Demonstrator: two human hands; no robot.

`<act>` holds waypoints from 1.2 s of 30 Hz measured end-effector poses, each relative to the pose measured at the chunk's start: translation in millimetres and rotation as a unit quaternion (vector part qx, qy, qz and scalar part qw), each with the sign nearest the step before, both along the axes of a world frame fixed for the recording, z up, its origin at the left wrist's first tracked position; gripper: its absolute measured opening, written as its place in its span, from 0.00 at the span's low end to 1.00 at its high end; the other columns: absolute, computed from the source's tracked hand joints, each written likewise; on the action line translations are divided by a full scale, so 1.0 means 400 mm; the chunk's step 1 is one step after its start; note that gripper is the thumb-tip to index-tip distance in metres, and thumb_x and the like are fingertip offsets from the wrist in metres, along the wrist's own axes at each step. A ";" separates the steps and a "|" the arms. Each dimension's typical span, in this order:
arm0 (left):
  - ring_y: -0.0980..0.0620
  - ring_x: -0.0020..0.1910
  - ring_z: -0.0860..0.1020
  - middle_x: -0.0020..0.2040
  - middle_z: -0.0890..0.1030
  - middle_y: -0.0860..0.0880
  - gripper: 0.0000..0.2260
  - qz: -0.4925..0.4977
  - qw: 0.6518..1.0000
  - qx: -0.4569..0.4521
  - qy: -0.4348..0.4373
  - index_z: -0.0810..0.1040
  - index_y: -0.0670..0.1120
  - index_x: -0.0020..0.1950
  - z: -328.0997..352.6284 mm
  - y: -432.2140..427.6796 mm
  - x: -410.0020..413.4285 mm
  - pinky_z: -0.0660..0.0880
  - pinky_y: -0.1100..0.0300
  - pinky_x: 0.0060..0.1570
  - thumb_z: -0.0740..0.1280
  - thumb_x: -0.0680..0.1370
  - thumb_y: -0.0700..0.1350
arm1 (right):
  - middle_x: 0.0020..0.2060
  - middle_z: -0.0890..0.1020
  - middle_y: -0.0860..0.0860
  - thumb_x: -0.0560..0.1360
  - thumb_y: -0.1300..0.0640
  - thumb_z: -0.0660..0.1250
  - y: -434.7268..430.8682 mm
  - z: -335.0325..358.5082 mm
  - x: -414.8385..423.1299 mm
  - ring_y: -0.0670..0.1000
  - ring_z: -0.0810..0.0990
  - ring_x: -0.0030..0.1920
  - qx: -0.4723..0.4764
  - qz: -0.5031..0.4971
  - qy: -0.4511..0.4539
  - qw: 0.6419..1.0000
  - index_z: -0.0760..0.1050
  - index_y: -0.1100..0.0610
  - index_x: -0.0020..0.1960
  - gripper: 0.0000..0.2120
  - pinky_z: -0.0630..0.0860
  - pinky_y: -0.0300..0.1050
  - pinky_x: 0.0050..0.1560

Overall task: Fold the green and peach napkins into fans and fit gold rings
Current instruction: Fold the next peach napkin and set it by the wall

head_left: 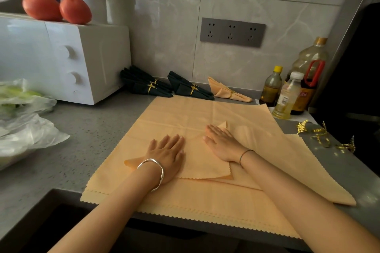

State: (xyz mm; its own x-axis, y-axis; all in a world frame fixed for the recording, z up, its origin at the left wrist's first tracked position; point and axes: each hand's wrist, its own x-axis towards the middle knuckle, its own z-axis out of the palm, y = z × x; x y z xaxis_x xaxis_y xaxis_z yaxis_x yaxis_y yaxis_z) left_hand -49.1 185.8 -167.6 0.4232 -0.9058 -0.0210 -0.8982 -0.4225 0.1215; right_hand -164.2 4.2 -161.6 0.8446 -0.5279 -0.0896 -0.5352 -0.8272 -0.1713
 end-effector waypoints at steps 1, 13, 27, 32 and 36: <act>0.53 0.77 0.43 0.78 0.43 0.56 0.23 0.000 1.000 0.002 0.000 0.41 0.54 0.78 0.000 0.000 -0.001 0.43 0.50 0.74 0.41 0.83 0.52 | 0.77 0.44 0.49 0.82 0.43 0.39 -0.015 0.000 -0.003 0.46 0.41 0.76 0.001 -0.014 0.002 1.000 0.41 0.54 0.77 0.28 0.39 0.46 0.75; 0.51 0.77 0.42 0.78 0.44 0.54 0.28 0.003 0.999 0.020 0.027 0.42 0.50 0.78 0.052 -0.052 -0.046 0.39 0.48 0.74 0.45 0.82 0.58 | 0.73 0.63 0.51 0.78 0.45 0.61 -0.207 0.095 -0.180 0.53 0.63 0.72 0.107 -0.169 -0.122 0.972 0.60 0.53 0.74 0.27 0.61 0.47 0.69; 0.49 0.77 0.43 0.79 0.45 0.52 0.31 -0.023 1.000 -0.006 0.012 0.45 0.50 0.78 0.006 -0.176 -0.149 0.41 0.47 0.74 0.46 0.79 0.64 | 0.61 0.70 0.51 0.57 0.23 0.66 -0.309 0.104 -0.236 0.53 0.67 0.62 0.060 -0.227 0.002 0.972 0.67 0.52 0.61 0.43 0.69 0.50 0.62; 0.49 0.77 0.43 0.79 0.45 0.52 0.32 -0.025 1.000 -0.006 0.009 0.45 0.51 0.78 0.007 -0.175 -0.149 0.40 0.47 0.74 0.47 0.79 0.65 | 0.54 0.75 0.50 0.65 0.29 0.66 -0.341 0.131 -0.268 0.51 0.73 0.56 0.013 -0.200 0.039 0.979 0.74 0.53 0.57 0.33 0.72 0.46 0.56; 0.48 0.77 0.43 0.79 0.45 0.52 0.28 -0.038 0.999 0.001 0.010 0.46 0.59 0.77 0.009 -0.173 -0.149 0.40 0.47 0.74 0.46 0.79 0.65 | 0.39 0.76 0.49 0.69 0.48 0.71 -0.362 0.176 -0.329 0.49 0.74 0.44 -0.020 -0.164 0.018 0.986 0.74 0.53 0.39 0.10 0.67 0.44 0.44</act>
State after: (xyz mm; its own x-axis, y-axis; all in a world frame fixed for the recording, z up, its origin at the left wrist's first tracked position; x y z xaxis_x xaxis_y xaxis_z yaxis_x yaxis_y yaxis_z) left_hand -108.6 116.7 -164.0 0.3532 -0.9351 -0.0297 -0.9250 -0.3538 0.1383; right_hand -295.9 -140.7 -91.3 0.6241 -0.7761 -0.0905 -0.7805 -0.6140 -0.1173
